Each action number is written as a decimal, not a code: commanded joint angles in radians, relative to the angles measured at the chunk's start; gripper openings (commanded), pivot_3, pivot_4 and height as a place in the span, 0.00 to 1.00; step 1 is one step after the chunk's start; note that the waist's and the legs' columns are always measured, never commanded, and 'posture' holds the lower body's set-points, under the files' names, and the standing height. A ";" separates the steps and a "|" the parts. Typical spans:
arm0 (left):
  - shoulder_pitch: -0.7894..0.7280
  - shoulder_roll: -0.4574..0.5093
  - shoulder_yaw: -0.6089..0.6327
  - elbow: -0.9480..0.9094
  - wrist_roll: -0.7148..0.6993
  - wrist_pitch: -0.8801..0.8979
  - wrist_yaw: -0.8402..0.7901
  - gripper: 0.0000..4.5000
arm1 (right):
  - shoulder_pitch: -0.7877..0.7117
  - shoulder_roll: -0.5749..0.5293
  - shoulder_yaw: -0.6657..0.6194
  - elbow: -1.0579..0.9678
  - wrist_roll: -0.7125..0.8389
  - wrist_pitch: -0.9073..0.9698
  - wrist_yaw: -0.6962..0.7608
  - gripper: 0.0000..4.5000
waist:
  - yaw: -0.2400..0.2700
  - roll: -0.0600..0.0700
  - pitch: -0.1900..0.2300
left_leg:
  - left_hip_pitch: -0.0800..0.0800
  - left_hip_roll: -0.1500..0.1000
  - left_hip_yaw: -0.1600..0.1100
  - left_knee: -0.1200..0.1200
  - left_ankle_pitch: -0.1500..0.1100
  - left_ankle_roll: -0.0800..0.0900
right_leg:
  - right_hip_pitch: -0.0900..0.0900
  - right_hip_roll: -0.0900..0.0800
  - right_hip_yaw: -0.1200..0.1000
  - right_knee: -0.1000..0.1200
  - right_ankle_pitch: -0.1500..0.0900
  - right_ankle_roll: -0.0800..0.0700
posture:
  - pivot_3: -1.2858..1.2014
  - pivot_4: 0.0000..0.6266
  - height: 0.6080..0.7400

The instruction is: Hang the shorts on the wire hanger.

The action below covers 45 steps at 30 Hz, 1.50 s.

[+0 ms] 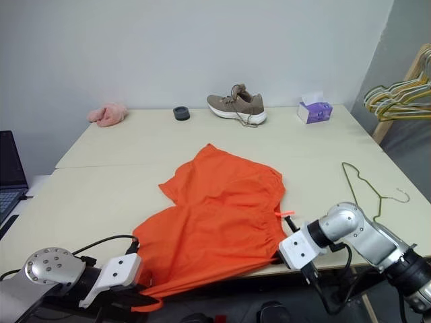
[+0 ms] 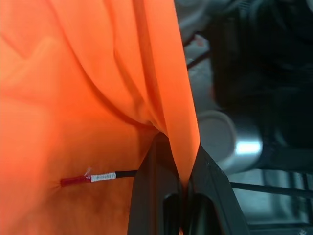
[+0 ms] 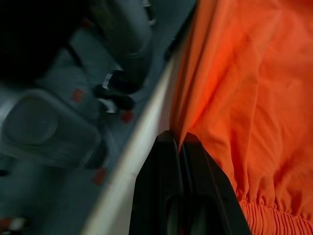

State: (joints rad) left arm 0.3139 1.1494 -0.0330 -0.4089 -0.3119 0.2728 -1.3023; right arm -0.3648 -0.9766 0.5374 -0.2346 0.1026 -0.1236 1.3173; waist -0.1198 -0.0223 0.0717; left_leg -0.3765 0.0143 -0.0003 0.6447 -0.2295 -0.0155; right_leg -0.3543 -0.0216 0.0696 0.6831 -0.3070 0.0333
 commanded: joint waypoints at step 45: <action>-0.587 -0.432 0.075 0.046 -0.298 0.241 0.243 1.00 | 0.062 0.405 -0.899 0.244 0.061 0.817 -1.143 1.00 | -0.026 -0.002 -0.001 | -0.022 -0.003 0.004 0.001 -0.004 -0.004 | -0.019 0.006 0.003 -0.003 0.006 0.010 | 0.44 0.05 1.00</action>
State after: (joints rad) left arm -0.2487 0.7053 0.0430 -0.3517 -0.5907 0.5137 -1.0435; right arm -0.2714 -0.5476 -0.3368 -0.0029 0.1801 0.7090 0.1946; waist -0.1459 -0.0244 0.0703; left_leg -0.3980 0.0114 0.0046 0.6456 -0.2337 -0.0191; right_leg -0.3727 -0.0152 0.0723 0.6805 -0.3024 0.0451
